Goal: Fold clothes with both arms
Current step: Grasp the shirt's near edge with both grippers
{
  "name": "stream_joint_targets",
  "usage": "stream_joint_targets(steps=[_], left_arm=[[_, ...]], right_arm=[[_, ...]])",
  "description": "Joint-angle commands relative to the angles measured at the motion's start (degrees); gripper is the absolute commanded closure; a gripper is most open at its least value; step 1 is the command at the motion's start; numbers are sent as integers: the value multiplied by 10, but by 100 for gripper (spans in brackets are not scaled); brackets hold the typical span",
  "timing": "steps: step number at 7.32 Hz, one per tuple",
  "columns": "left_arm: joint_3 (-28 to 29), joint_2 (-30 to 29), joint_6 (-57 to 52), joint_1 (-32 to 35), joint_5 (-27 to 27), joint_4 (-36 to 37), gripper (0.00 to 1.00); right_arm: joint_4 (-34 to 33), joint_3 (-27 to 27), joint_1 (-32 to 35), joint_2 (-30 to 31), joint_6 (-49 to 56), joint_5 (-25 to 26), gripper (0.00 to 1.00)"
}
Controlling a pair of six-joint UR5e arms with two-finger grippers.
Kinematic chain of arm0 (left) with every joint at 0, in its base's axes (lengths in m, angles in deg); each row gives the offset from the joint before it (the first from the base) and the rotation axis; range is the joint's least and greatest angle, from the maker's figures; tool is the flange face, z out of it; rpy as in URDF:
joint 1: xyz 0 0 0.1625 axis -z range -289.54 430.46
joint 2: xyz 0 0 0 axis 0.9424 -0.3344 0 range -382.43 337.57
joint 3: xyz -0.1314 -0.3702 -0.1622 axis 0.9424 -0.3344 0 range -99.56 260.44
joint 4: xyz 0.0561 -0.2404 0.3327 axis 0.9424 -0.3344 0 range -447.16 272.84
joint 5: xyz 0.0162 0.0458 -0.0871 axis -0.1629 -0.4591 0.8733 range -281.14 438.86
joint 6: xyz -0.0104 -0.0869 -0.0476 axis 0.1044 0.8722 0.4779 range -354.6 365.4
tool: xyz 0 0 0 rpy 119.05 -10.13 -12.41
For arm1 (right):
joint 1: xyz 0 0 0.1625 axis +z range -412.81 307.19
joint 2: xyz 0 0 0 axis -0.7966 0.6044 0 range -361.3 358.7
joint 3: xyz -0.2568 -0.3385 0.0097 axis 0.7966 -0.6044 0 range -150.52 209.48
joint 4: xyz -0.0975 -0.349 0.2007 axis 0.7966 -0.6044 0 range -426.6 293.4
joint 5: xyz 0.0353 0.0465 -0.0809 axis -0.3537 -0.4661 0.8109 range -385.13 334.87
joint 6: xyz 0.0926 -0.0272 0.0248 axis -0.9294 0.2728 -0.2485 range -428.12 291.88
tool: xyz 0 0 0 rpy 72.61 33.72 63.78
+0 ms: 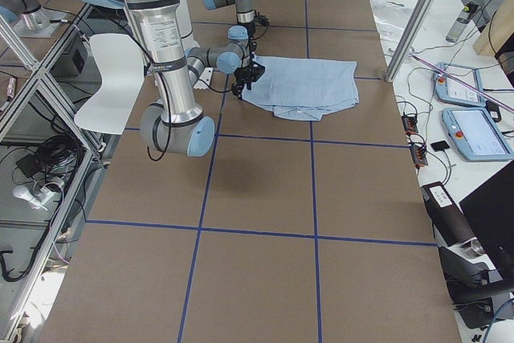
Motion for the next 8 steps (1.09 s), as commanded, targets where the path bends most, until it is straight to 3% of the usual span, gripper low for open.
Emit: stream_joint_targets(steps=[1, 3, 6, 8], left_arm=[[0, 0, 0, 0, 0, 0, 100], [0, 1, 0, 0, 0, 0, 100], [0, 1, 0, 0, 0, 0, 100], [0, 1, 0, 0, 0, 0, 100]], right_arm=[[0, 0, 0, 0, 0, -1, 40], [0, 0, -1, 0, 1, -2, 39], [0, 0, -2, 1, 2, -2, 28], [-1, -1, -4, 2, 3, -2, 26]])
